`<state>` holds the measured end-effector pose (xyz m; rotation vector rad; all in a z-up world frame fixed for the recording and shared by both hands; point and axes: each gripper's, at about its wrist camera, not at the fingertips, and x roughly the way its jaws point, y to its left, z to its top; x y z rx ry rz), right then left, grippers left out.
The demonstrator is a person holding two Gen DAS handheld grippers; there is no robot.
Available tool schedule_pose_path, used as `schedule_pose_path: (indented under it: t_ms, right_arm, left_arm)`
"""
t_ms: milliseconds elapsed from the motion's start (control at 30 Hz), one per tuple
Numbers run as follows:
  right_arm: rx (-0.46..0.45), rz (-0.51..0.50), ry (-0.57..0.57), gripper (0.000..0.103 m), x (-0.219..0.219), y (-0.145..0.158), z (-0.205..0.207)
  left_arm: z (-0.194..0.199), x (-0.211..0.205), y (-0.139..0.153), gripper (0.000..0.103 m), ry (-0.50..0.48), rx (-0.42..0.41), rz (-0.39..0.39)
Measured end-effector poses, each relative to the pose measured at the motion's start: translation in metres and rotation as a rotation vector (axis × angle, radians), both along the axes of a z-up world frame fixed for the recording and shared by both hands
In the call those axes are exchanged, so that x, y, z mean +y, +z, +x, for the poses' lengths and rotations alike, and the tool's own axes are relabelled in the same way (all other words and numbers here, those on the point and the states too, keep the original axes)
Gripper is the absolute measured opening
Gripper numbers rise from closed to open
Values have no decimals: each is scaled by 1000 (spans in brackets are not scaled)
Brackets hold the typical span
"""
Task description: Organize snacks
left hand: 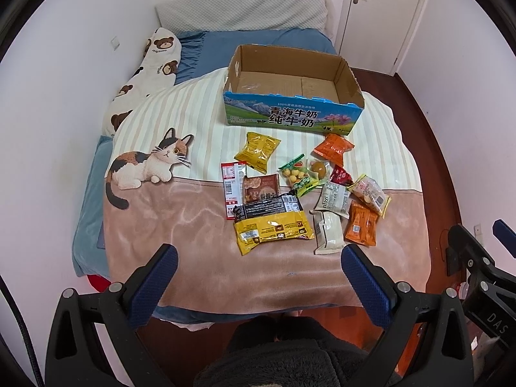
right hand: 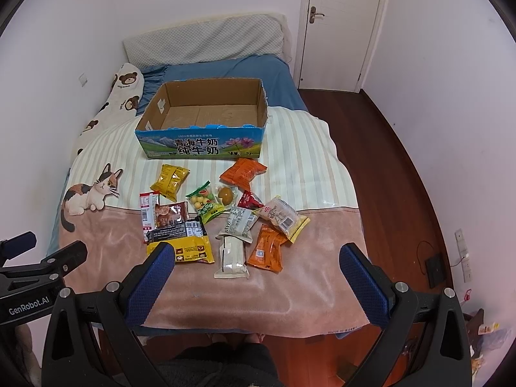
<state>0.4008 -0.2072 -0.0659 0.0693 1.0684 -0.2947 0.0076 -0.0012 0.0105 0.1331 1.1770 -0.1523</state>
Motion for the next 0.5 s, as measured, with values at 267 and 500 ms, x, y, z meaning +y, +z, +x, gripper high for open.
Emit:
schedule_pose_path:
  t_ms: [267,500]
  right_arm:
    - [1,2,0,103,0,0,0]
    - [7,3,-1,103,0,-1,3]
  left_arm:
    - [0,0,-1,103,-2,3,-1]
    - [0,-2,-1,103,-4,7,-2]
